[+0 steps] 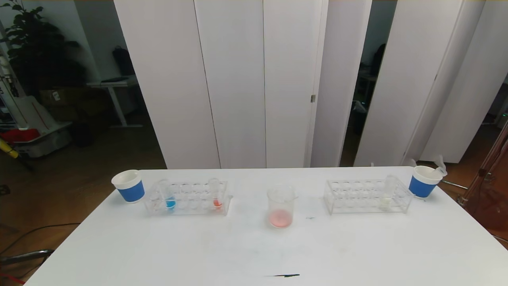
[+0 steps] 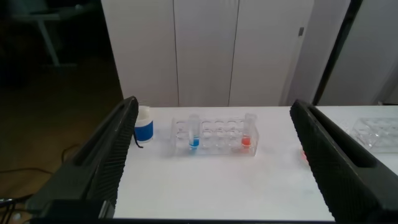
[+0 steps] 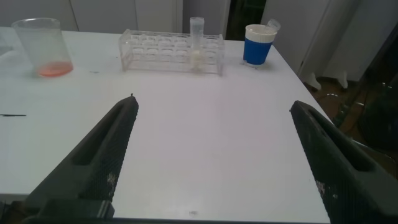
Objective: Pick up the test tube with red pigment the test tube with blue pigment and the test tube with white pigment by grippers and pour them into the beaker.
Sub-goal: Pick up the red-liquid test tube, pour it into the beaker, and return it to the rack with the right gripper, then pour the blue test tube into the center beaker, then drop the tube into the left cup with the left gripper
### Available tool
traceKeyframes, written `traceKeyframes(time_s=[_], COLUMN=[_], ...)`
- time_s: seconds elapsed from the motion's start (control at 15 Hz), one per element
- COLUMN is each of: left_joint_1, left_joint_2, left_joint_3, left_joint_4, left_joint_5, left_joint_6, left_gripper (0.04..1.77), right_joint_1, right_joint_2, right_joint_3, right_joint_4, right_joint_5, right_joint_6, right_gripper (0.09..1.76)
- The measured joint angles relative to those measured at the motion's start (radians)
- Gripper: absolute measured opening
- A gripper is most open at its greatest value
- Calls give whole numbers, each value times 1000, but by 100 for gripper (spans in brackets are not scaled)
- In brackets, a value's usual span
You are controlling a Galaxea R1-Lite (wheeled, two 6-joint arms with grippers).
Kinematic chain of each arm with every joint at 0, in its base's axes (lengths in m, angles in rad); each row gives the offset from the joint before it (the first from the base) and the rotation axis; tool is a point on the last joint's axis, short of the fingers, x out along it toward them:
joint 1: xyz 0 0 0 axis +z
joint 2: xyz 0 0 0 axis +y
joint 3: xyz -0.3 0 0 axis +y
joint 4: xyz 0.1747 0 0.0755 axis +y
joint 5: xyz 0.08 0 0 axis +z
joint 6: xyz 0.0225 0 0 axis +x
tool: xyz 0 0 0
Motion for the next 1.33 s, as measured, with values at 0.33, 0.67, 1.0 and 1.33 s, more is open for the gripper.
traceKeyframes(time_s=[0.33,0.67,1.0,1.33], left_joint_1=[2,4,6,4], left_joint_2=[357,662,884,1041], left_joint_3=[-114,-94,29,140], left_joint_4=[-146,-329,-617,-830], left_joint_5=[1,11,16,14], left_joint_6=[-25,-46,-70,-67], left_gripper=[174,174,174,174], right_joint_1=[0,0,0,0], right_joint_2=[0,0,0,0], right_joint_3=[0,0,0,0], right_joint_4=[0,0,0,0], right_joint_5=[0,0,0,0], right_joint_6=[0,0,0,0], right_gripper=[175,175,175,175])
